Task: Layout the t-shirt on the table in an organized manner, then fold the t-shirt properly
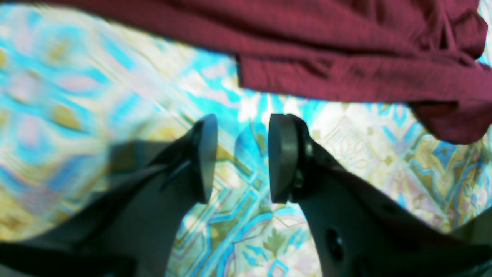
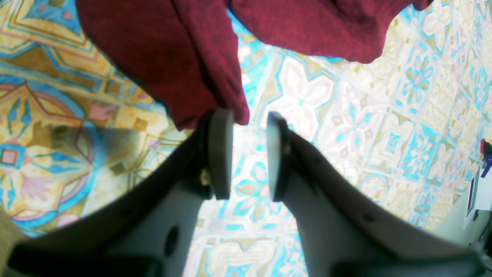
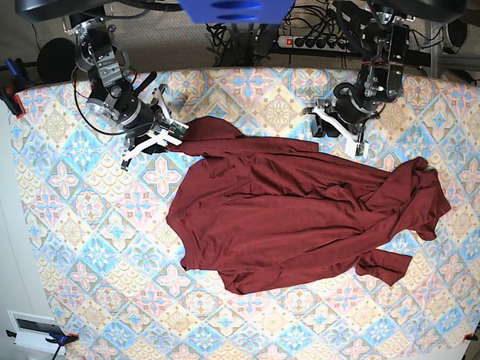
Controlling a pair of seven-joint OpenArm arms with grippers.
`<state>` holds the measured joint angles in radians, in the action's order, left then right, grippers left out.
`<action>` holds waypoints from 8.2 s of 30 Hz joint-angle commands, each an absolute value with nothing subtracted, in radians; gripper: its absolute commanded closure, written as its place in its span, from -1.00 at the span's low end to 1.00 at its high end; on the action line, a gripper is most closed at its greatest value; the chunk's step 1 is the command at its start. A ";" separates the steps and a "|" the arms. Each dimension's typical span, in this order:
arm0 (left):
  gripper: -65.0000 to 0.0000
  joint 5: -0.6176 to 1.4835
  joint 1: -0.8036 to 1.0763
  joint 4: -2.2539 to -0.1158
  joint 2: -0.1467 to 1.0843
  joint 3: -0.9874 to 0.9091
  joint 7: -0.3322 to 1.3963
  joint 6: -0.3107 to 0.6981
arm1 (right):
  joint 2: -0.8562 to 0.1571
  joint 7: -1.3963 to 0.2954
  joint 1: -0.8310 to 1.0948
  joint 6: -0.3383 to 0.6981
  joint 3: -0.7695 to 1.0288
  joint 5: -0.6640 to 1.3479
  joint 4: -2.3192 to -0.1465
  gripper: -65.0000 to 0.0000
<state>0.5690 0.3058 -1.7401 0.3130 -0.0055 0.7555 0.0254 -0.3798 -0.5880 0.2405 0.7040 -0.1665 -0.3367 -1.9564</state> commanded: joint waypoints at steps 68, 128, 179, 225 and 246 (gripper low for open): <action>0.97 0.581 0.506 -1.833 0.456 -0.249 0.852 0.027 | -0.182 -0.834 -0.160 0.698 0.058 0.228 -1.541 0.34; 0.98 0.581 0.503 -1.833 0.432 -0.242 0.851 0.028 | -0.068 -0.800 -0.249 0.698 -0.027 0.381 -1.267 1.00; 0.57 0.722 0.498 -1.906 0.475 -0.179 0.895 0.028 | -0.168 -0.774 -0.119 0.698 -0.188 0.282 -1.589 0.70; 0.37 0.722 0.496 -1.900 0.472 -0.171 0.895 0.028 | -0.269 -0.461 -0.220 0.698 -0.433 -0.320 -1.385 0.36; 0.36 0.723 0.521 -1.969 0.476 -0.096 0.897 0.030 | -0.335 -0.458 -0.269 0.698 -0.289 -0.320 -1.317 1.00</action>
<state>0.7151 0.5209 -1.9491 0.4671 -0.0898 0.9066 0.0269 -0.3367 -0.4690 -0.2512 0.6922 -0.2913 -0.3332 -1.3033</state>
